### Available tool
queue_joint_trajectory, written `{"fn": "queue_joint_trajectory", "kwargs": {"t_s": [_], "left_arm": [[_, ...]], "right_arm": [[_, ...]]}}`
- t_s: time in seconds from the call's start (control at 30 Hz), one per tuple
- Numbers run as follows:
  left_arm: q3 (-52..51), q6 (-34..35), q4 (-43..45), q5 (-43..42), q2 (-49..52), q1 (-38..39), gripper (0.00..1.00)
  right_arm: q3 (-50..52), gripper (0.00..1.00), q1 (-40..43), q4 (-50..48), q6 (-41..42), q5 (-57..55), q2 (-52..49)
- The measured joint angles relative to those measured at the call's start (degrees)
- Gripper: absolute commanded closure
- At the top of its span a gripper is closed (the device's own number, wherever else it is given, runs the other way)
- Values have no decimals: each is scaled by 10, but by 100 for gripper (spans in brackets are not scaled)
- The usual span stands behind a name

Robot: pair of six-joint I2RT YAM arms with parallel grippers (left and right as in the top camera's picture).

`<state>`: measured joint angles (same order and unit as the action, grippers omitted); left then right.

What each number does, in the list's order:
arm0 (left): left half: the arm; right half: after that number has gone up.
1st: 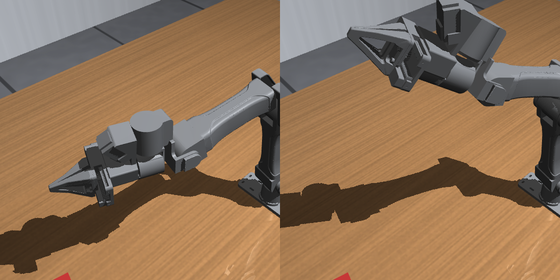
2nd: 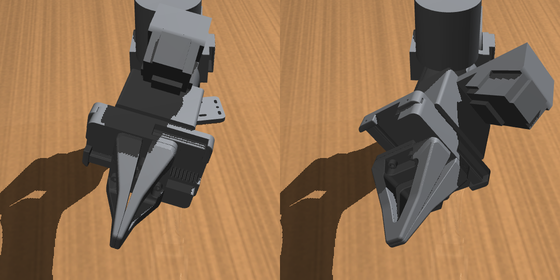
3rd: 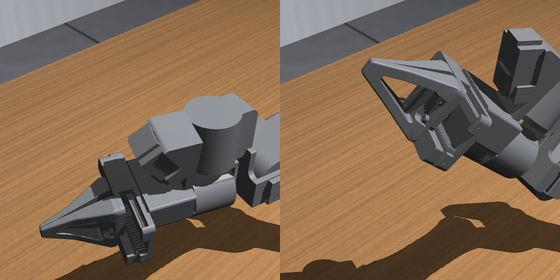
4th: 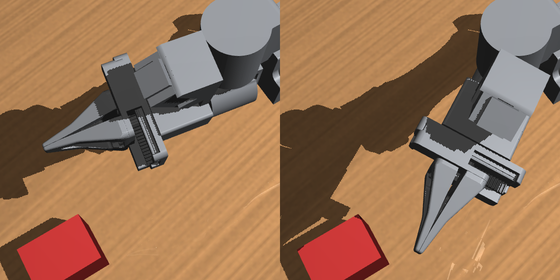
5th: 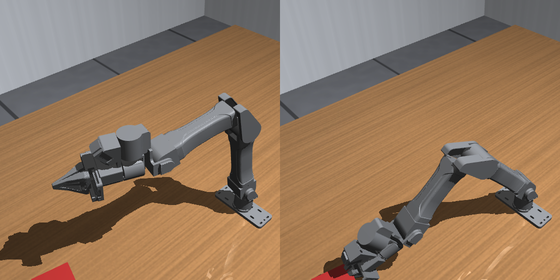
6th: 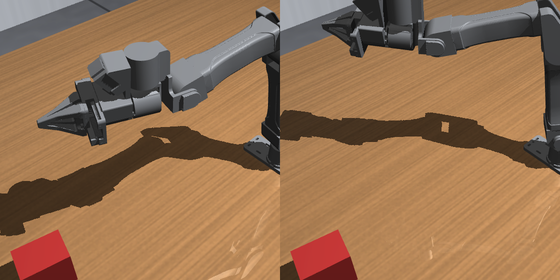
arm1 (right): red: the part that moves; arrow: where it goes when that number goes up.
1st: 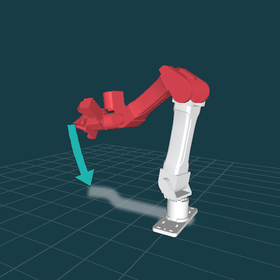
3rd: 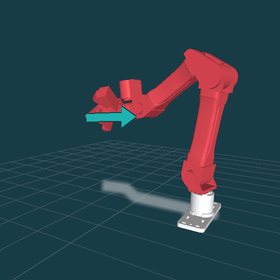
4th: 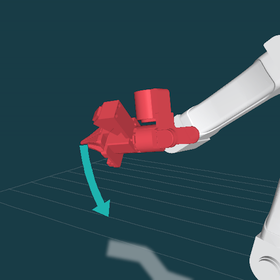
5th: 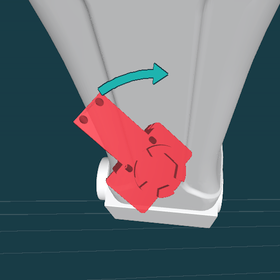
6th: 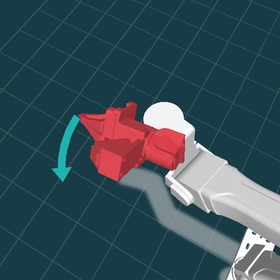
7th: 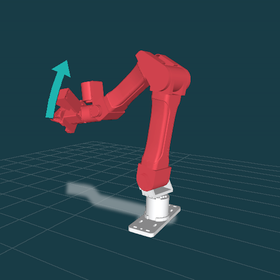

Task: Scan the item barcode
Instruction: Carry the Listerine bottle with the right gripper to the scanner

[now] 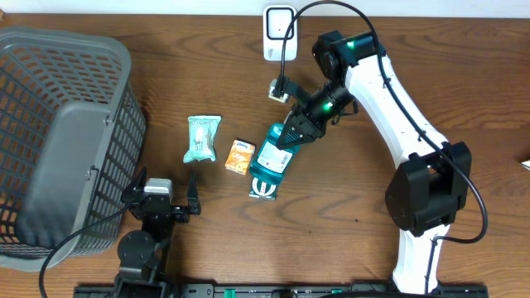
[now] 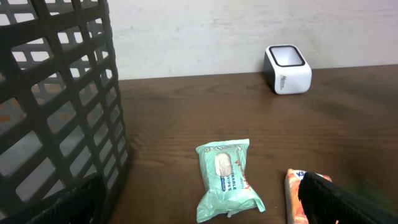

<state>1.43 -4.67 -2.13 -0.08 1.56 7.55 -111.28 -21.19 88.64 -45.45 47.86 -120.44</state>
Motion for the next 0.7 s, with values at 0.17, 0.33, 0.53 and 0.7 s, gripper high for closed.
{"fn": "queue_joint_trajectory", "kwargs": {"t_s": [0.17,0.33,0.53,0.7], "left_arm": [[0,0,0,0,0,0,2],[0,0,0,0,0,0,2],[0,0,0,0,0,0,2],[0,0,0,0,0,0,2]], "right_arm": [[0,82,0,-25,0,-9,0],[0,86,0,-106,51,-63,0],[-4,87,-3,-213,206,-220,0],[-32,85,-18,-237,292,-333,0]]}}
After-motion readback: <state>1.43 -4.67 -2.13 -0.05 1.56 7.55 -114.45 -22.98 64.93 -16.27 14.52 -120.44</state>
